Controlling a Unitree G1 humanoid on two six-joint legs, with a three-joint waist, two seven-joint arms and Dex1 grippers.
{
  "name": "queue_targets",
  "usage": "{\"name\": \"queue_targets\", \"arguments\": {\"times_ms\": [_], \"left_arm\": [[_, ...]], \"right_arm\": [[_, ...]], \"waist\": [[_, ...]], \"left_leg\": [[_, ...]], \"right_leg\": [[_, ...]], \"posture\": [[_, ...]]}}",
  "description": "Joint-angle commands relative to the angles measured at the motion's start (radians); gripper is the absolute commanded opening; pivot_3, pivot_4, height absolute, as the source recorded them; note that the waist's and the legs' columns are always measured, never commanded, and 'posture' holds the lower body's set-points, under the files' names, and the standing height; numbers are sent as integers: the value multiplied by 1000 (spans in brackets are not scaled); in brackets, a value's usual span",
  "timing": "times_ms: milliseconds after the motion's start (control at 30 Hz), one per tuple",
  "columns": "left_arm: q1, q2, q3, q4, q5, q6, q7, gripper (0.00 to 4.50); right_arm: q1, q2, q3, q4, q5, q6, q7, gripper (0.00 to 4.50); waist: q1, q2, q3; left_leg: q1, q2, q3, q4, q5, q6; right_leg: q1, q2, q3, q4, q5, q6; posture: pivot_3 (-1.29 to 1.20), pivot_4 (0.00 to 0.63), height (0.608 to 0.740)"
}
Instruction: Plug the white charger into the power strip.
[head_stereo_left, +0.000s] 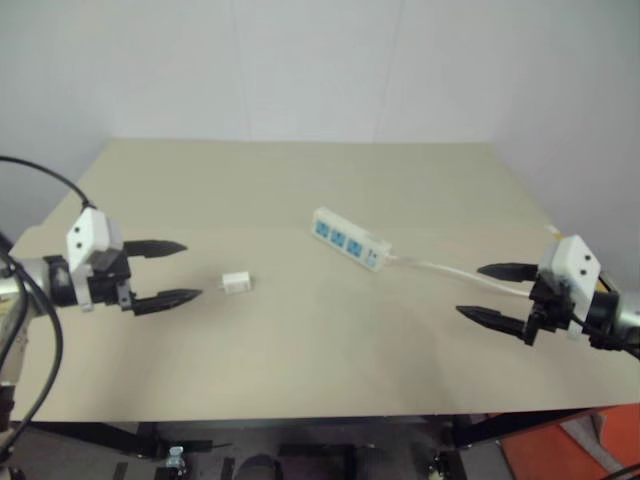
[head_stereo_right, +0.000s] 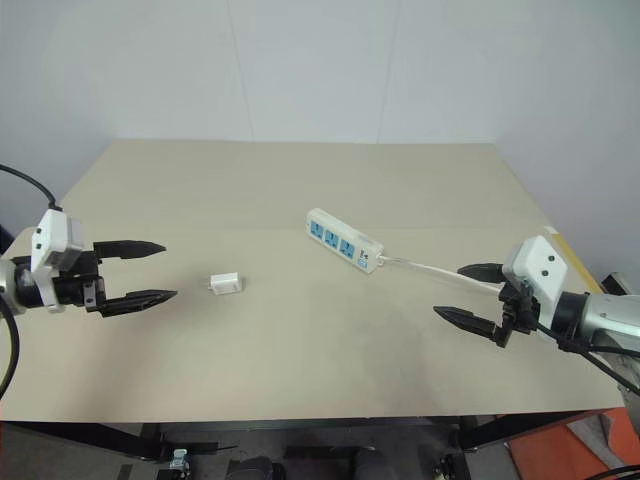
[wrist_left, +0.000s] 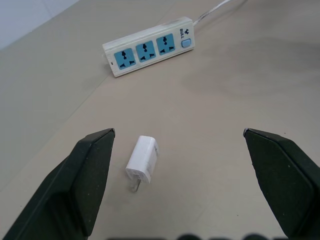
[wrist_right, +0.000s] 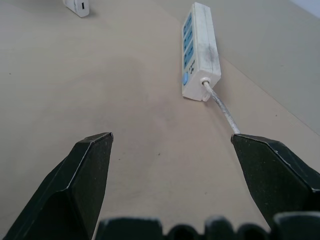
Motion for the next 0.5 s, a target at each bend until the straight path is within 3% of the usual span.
{"name": "queue_targets", "arguments": {"times_ms": [33,333,500], "left_arm": [[-4,16,15,-5,-2,-15,-3,4500],[11,9,22,-16,-9,-12,0,4500],[-3,8,10,-7,-7,-16,-1,4500]], "right_arm": [[-24,-7,-18,0,-15,-3,-5,4444],[-32,13,4,8,-56,-23,-7,4444],[-119,53,140,72,-257,-129,-111,4444]], "waist": [[0,0,0],[0,0,0],[-3,0,0]], "left_leg": [[0,0,0,0,0,0],[0,0,0,0,0,0],[1,0,1,0,0,0]], "right_leg": [[0,0,0,0,0,0],[0,0,0,0,0,-1],[0,0,0,1,0,0]], "posture": [[0,150,740],[0,150,740],[0,150,740]]}}
